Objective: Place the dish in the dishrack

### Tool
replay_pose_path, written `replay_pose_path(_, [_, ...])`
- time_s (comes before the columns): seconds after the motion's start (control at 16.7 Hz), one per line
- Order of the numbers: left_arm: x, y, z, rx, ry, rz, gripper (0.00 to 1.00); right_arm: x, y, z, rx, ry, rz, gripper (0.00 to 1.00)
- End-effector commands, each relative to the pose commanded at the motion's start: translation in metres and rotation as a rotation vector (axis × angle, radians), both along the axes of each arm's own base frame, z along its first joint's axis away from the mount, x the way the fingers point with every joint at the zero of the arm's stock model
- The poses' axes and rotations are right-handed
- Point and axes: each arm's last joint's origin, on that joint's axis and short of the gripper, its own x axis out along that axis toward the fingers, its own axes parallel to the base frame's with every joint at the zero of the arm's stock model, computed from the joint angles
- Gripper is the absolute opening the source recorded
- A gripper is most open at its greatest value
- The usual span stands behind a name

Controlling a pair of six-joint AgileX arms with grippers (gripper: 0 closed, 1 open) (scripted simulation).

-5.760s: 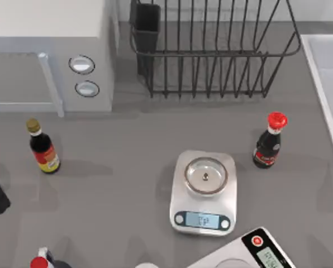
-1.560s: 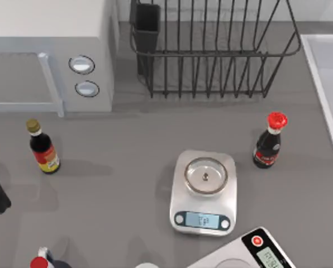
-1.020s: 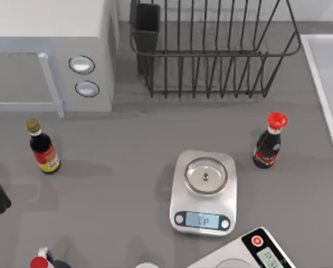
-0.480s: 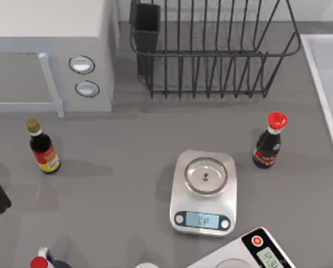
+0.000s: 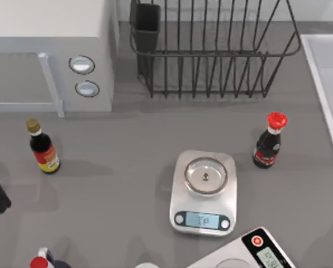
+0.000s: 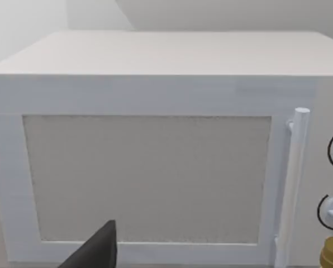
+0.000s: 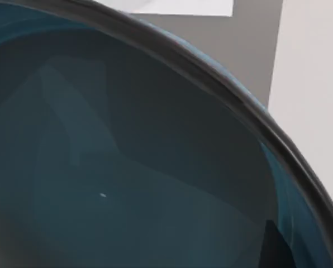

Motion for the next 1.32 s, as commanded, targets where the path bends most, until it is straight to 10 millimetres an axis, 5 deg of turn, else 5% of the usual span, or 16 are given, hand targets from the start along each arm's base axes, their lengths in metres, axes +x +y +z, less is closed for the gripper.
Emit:
replay_pose_path(0.18, [0.000,0.000,0.000,0.000,0.000,0.000,1.00,0.037,0.031,-0.002,-0.156,-0.054,0.091,0.00])
replay_pose_path(0.36, [0.000,0.000,0.000,0.000,0.000,0.000,1.00,0.086,0.089,-0.011,-0.322,-0.166,0.201,0.00])
replay_pose_path(0.54, [0.000,0.000,0.000,0.000,0.000,0.000,1.00,0.124,0.182,-0.022,-0.446,-0.365,0.307,0.00])
replay_pose_path(0.66, [0.000,0.000,0.000,0.000,0.000,0.000,1.00,0.129,0.259,-0.024,-0.480,-0.550,0.364,0.00])
replay_pose_path(0.84, [0.000,0.000,0.000,0.000,0.000,0.000,1.00,0.101,0.370,-0.010,-0.435,-0.884,0.384,0.00])
replay_pose_path(1.02, [0.000,0.000,0.000,0.000,0.000,0.000,1.00,0.040,0.447,0.022,-0.270,-1.215,0.309,0.00])
replay_pose_path(1.14, [0.000,0.000,0.000,0.000,0.000,0.000,1.00,-0.003,0.472,0.048,-0.133,-1.380,0.218,0.00])
replay_pose_path(1.32, [0.000,0.000,0.000,0.000,0.000,0.000,1.00,-0.049,0.482,0.078,0.023,-1.517,0.083,0.00])
